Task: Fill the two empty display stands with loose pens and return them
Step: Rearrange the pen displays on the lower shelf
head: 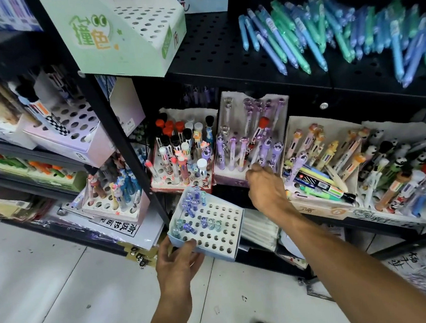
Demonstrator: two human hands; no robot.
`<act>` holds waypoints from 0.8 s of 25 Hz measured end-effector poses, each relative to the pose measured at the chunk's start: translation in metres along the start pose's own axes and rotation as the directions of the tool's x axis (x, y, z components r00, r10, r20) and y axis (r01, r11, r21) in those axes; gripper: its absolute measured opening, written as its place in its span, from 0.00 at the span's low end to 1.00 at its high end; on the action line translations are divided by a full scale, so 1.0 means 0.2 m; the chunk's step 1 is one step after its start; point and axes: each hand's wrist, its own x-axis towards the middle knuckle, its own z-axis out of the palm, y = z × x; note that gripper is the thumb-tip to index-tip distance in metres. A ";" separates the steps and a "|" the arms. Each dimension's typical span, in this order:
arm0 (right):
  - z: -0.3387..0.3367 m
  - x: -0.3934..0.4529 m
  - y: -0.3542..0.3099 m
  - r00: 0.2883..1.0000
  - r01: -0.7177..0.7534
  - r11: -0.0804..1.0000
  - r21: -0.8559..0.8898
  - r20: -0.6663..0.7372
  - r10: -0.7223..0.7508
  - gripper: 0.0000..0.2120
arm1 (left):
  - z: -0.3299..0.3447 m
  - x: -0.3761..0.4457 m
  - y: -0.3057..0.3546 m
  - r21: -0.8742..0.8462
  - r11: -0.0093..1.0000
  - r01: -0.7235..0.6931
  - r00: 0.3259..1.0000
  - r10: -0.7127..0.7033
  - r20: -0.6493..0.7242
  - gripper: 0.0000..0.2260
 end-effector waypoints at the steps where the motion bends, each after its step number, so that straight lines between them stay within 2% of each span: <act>1: 0.00 -0.04 0.00 1.000 0.016 1.000 -0.016 0.006 -0.016 0.20 | -0.01 -0.01 0.00 -0.006 1.000 0.000 1.000 0.000 -0.010 0.22; 7: -0.05 -0.22 -0.05 0.999 0.032 0.999 0.002 0.035 -0.032 0.23 | -0.07 -0.06 -0.01 -0.047 0.999 0.002 0.997 -0.006 -0.076 0.26; 13: -0.01 -0.31 -0.07 0.998 0.008 1.000 0.029 0.057 -0.010 0.18 | -0.12 -0.08 -0.01 -0.056 0.998 0.018 0.995 -0.023 -0.098 0.27; 18: 0.01 -0.40 -0.09 0.998 0.027 0.999 0.019 0.053 -0.028 0.21 | -0.11 -0.08 0.00 -0.068 0.997 0.031 0.995 -0.037 -0.097 0.27; 20: 0.04 -0.41 -0.08 0.999 0.039 0.998 0.052 0.026 -0.041 0.19 | -0.11 -0.07 0.00 -0.052 0.998 0.032 0.995 -0.037 -0.091 0.25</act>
